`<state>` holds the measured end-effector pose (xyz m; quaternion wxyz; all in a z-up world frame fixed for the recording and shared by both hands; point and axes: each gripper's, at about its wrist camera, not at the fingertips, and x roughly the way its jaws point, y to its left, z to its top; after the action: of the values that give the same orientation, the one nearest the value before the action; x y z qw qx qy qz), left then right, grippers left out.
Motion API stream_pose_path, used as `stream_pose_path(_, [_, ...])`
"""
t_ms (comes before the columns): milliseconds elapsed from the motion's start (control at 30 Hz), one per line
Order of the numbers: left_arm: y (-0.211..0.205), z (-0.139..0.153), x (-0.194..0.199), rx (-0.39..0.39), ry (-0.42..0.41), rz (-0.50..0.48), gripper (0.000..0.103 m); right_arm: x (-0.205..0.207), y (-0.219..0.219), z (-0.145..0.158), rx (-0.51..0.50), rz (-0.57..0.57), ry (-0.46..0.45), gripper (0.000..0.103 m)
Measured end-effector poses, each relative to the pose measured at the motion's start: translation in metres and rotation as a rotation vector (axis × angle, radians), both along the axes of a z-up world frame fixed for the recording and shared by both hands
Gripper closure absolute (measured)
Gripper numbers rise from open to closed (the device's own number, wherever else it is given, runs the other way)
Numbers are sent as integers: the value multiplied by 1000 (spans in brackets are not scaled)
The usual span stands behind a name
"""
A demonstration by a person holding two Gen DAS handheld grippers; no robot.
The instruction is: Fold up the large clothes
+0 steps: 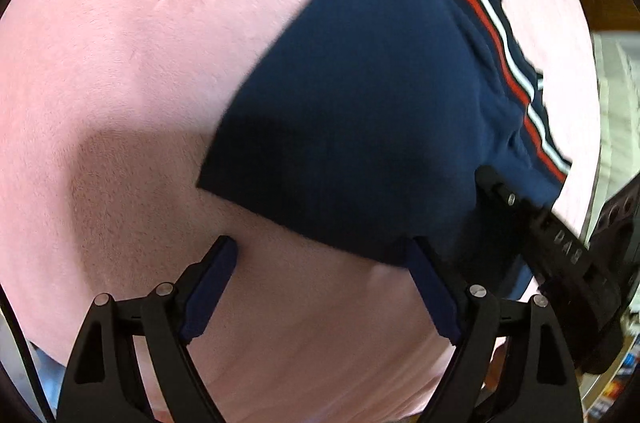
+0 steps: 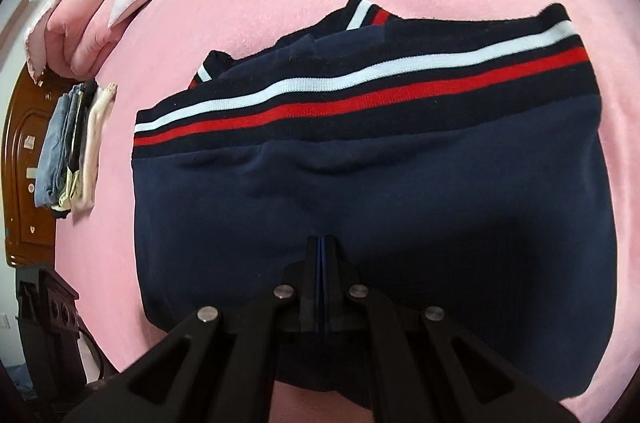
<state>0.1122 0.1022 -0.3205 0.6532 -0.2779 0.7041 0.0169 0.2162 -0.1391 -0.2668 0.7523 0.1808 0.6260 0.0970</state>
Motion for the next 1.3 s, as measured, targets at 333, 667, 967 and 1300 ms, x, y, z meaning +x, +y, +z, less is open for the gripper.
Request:
stream_pose_path(333, [17, -3, 25, 40, -129, 82, 17, 9, 3, 17, 69, -46, 40, 102])
stream_pose_path(667, [25, 11, 35, 47, -203, 124, 29, 28, 26, -8, 17, 14, 130, 103])
stream_pose_path(967, [19, 28, 34, 23, -321, 140, 78, 26, 43, -5, -68, 36, 106, 103])
stream_pose_path(1300, [6, 75, 25, -66, -500, 118, 84, 28, 28, -3, -17, 91, 96, 103])
